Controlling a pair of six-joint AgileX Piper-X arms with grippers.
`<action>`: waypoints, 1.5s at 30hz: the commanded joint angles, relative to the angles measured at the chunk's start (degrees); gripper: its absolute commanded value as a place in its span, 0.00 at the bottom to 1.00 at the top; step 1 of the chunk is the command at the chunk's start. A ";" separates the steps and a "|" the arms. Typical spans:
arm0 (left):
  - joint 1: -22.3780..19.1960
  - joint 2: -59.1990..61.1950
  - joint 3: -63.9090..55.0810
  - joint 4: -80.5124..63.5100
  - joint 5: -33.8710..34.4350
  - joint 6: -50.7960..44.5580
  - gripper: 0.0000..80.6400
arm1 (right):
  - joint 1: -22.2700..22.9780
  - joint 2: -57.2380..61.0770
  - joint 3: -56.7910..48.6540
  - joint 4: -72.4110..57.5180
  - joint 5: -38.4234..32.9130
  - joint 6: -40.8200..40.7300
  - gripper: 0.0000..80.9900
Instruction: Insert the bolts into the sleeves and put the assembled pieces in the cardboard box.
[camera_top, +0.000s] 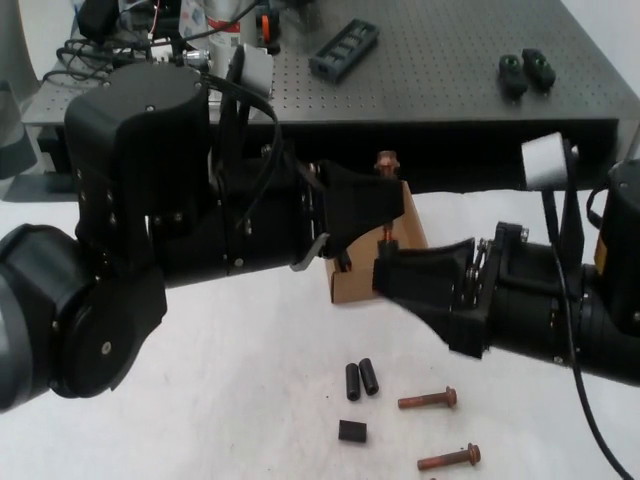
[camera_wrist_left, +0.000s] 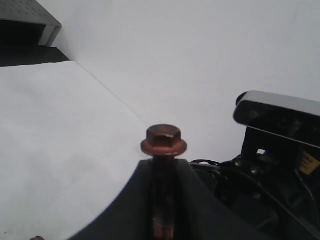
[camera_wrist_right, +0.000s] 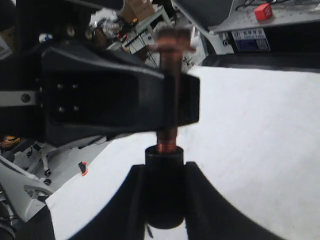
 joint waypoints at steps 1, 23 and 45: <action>-0.02 -0.25 -0.20 0.14 1.20 -1.03 0.18 | -0.32 -0.20 -0.40 -4.28 2.70 0.19 0.04; -4.60 6.59 -4.43 38.21 -10.25 28.36 0.61 | -13.29 55.17 -58.99 40.17 20.93 -17.93 0.04; -15.09 28.74 -26.48 54.07 -24.56 47.78 0.52 | -14.78 64.19 -77.44 59.07 19.46 -22.58 0.42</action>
